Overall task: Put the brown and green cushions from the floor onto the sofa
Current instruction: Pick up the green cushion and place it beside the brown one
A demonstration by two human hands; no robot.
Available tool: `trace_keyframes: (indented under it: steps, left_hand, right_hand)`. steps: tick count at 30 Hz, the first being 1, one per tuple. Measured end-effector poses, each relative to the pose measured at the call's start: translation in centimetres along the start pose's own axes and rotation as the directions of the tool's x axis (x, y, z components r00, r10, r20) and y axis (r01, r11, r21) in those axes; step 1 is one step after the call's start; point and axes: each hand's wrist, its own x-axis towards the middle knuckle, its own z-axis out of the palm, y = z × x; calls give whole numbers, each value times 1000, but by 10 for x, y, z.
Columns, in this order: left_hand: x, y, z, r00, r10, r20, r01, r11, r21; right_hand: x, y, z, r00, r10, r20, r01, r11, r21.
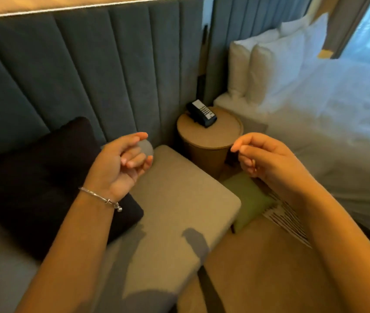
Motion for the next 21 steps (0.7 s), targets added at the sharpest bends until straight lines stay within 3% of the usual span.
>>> trace_keyframes:
  steps: [4,11,21]
  left_hand:
    - [12,-50,82,989,-45,144,41,999,30]
    - [23,-159,210,957,-216,194,202,975,92]
    - [105,-229,293,923,-304,235,287,952,103]
  right_hand:
    - [-53,-13,-73,992,-55,-114,51,998,-34]
    - [-125,-12,-200,955,-14,-297,-5,998,-62]
    - [-117,28,-324,904,73,-421,-93,995,-26]
